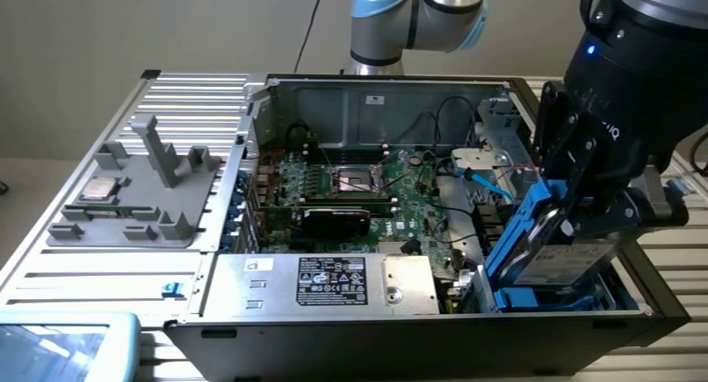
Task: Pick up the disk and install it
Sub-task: 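Insert the disk into the insertion slot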
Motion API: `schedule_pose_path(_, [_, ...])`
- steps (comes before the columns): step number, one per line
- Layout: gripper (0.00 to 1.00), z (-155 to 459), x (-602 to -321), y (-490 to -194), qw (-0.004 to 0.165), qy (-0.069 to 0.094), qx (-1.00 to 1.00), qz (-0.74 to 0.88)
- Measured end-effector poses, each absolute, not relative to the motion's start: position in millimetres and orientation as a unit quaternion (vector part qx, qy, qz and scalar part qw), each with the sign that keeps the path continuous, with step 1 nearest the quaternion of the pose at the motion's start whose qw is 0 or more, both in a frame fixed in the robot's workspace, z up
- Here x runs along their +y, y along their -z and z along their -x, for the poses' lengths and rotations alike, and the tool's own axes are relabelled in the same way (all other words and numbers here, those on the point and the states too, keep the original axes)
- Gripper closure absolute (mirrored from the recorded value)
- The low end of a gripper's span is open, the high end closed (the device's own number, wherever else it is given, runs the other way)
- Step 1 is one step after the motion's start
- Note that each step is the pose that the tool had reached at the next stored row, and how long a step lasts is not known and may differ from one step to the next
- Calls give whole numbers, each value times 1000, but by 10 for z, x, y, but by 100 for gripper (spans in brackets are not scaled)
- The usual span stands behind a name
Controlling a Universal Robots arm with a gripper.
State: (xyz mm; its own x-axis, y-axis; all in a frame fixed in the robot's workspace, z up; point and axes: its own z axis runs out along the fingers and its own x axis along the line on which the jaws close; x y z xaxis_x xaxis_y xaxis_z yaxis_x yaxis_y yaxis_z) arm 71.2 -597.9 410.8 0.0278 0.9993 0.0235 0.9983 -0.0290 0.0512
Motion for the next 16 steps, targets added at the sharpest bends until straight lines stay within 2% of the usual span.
schedule_pose_path(16, [63, -711, -5936, -3803, 10, -26, 692, -721])
